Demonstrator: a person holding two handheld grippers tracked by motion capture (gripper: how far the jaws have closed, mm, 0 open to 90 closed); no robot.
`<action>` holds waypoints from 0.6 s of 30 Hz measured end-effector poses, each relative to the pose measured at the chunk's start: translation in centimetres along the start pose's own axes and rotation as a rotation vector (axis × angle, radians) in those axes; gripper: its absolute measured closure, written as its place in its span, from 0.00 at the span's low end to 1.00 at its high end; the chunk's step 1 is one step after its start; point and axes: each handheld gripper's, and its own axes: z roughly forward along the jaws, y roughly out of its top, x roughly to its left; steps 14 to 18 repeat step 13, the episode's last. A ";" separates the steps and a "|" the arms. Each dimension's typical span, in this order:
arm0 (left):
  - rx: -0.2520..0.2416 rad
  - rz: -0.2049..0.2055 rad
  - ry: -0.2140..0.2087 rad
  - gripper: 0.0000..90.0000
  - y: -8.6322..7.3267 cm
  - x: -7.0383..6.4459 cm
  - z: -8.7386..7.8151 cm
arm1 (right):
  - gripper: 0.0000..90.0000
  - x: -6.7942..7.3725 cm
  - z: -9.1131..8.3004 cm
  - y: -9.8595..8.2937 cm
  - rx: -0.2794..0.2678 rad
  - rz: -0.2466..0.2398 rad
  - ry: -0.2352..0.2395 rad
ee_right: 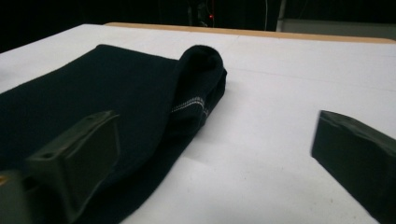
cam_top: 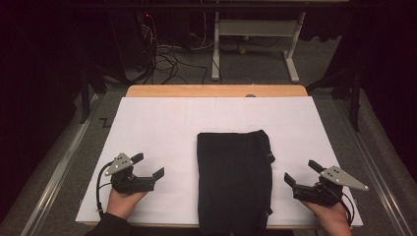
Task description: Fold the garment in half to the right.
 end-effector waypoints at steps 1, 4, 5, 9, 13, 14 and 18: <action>-0.001 0.001 -0.002 0.00 0.0 0.0 0.0 | 0.00 0.1 -0.2 0.0 -0.003 0.000 -0.001; -0.002 0.004 -0.007 0.00 0.2 -0.1 0.1 | 0.00 0.2 -0.6 0.0 -0.009 -0.009 0.006; -0.003 0.006 -0.007 0.00 0.2 -0.1 0.1 | 0.00 0.2 -0.6 0.0 -0.009 -0.011 0.006; -0.003 0.005 -0.010 0.00 0.2 0.0 0.2 | 0.00 0.4 -0.5 -0.1 -0.002 -0.019 0.006; -0.004 0.006 -0.008 0.00 0.3 0.0 0.2 | 0.00 0.3 -0.5 -0.2 0.003 -0.020 0.009; -0.004 0.006 -0.008 0.00 0.3 0.0 0.2 | 0.00 0.3 -0.5 -0.2 0.003 -0.020 0.009; -0.004 0.006 -0.008 0.00 0.3 0.0 0.2 | 0.00 0.3 -0.5 -0.2 0.003 -0.020 0.009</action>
